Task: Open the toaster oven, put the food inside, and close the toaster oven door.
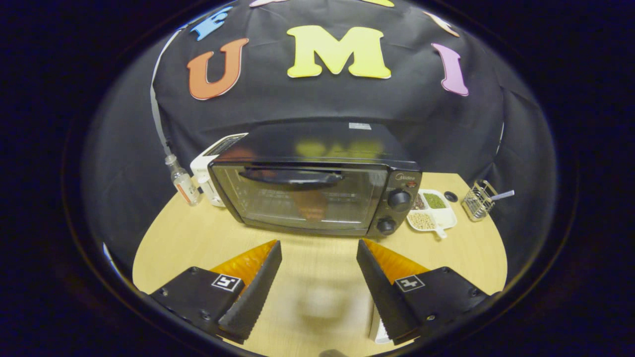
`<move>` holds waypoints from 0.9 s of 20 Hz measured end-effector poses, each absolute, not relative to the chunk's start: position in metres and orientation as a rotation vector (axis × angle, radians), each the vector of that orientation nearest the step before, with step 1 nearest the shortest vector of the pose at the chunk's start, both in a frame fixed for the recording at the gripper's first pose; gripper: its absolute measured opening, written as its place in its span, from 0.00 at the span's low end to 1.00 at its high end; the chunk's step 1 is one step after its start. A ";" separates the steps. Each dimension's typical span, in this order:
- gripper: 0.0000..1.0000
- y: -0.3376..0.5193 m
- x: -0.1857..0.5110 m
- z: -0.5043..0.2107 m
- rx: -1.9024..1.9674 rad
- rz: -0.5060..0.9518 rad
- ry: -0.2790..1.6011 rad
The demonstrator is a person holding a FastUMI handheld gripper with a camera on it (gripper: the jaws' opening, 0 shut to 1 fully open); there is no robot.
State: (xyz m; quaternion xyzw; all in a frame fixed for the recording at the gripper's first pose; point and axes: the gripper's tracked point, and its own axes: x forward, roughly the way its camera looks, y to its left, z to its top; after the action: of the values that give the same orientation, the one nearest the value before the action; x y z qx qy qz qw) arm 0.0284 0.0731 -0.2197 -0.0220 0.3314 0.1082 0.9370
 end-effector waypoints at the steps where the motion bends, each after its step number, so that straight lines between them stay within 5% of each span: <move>1: 0.98 0.071 0.026 -0.219 -0.042 0.217 0.678; 10: 0.97 0.040 -0.006 -0.182 -0.048 0.190 0.609; 18: 0.98 -0.045 -0.056 -0.034 -0.038 0.184 0.347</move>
State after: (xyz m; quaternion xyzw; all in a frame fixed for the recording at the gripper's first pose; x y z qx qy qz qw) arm -0.0561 -0.0448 -0.0342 -0.0188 0.1721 0.0913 0.9807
